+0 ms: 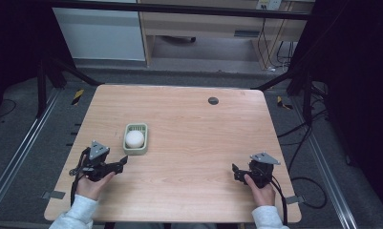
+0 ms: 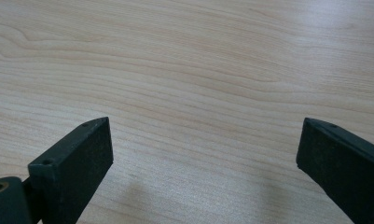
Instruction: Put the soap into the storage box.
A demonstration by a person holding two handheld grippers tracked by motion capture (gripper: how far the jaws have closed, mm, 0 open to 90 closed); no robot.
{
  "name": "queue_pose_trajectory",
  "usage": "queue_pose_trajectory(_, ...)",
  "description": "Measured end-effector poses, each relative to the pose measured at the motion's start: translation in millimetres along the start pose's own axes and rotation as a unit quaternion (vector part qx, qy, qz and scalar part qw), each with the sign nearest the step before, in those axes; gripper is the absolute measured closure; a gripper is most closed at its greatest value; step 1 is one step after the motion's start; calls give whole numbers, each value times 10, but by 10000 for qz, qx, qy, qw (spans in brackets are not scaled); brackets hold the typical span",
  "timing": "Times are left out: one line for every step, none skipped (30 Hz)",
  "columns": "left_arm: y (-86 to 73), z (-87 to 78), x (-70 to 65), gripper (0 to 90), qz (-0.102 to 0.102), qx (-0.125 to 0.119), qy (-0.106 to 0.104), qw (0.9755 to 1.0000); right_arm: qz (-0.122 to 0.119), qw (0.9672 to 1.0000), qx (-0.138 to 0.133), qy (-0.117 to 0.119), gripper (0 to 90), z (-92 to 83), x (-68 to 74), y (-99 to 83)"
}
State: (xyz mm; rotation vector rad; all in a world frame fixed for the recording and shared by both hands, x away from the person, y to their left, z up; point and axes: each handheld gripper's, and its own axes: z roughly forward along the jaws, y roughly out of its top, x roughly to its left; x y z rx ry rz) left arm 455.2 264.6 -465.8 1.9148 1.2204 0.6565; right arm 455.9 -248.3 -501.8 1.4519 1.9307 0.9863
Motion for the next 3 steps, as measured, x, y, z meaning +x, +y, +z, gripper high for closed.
queue_pose_trajectory(0,0,0,218,0,0,0,10000,0,10000,0,0,40,0,0,0)
queue_pose_trajectory(-30,-2,8,218,4,18,45,10000,11,10000,2,15,40,-1,0,1)
queue_pose_trajectory(-56,-5,20,218,19,49,57,10000,11,10000,2,15,40,-1,0,1)
